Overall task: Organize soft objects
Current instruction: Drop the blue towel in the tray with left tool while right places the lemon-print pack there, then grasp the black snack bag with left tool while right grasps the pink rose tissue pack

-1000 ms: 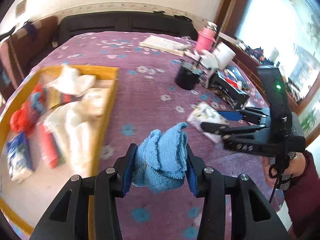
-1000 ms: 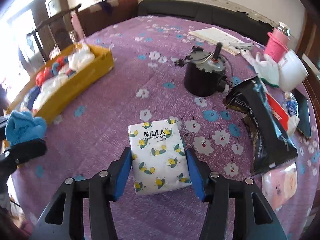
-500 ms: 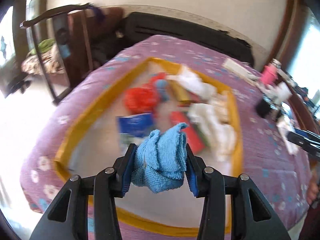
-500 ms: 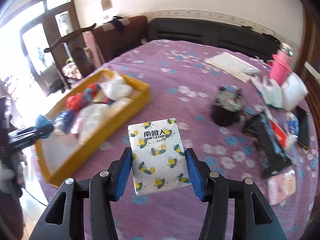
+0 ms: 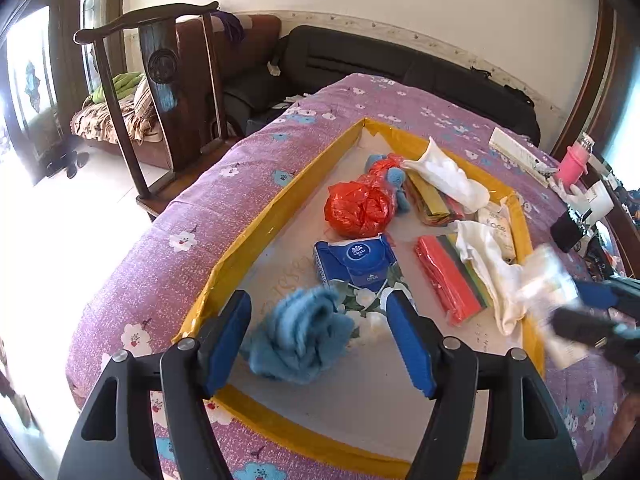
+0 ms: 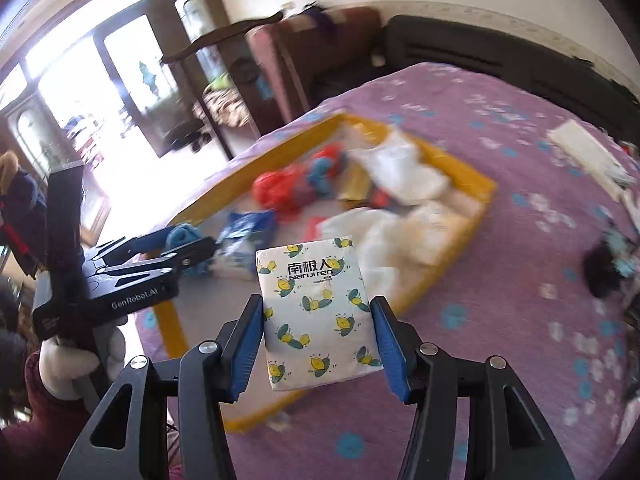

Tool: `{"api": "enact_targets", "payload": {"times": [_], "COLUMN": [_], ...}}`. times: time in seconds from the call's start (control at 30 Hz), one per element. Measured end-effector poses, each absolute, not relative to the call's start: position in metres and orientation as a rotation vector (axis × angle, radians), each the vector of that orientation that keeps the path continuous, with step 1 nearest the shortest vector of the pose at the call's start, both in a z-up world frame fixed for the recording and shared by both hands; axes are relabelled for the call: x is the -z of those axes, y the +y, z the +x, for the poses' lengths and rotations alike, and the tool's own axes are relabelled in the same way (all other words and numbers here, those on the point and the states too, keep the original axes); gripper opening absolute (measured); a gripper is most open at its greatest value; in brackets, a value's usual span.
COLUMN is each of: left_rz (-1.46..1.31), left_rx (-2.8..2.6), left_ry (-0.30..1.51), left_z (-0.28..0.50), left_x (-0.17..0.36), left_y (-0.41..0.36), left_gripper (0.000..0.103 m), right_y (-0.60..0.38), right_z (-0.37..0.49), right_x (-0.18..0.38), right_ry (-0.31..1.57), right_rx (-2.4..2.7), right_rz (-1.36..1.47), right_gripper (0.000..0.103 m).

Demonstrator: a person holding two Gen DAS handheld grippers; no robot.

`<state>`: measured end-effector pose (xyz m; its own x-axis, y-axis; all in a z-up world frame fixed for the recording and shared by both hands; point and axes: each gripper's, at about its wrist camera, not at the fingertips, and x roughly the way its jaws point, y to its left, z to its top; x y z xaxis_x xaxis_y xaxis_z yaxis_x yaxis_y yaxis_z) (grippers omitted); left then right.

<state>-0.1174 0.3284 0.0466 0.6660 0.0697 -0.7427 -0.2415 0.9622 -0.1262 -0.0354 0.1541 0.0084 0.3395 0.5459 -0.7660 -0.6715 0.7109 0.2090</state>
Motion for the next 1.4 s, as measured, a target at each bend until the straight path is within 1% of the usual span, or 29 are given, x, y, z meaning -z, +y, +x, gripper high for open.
{"api": "enact_targets", "payload": {"times": [0.13,0.27,0.43,0.87,1.4], "left_rz": [-0.223,-0.202,-0.137,0.023,0.194], "left_rx": [-0.198,-0.212,-0.259,-0.276,-0.183], "left_ry": [0.793,0.783,0.772,0.747,0.73], "left_z": [-0.125,-0.128,-0.127,-0.131,-0.129], "left_x": [-0.054,-0.058,-0.06,-0.075,-0.086], "left_y": [0.331,0.329,0.319,0.27,0.181], "left_gripper": [0.078,0.081,0.082,0.085,0.086], "right_y": [0.186,0.195,0.175,0.088,-0.047], "right_z": [-0.04,-0.037,-0.032,-0.026,-0.025], "right_x": [0.004,0.01,0.002,-0.005,0.004], "right_ry": [0.945,0.95,0.924,0.906,0.878], "right_rx": [-0.803,-0.794,-0.757,-0.662,-0.487], "right_rz": [-0.224,-0.242,-0.199,-0.038,0.138], "right_gripper": [0.06,0.07,0.075,0.076,0.078]}}
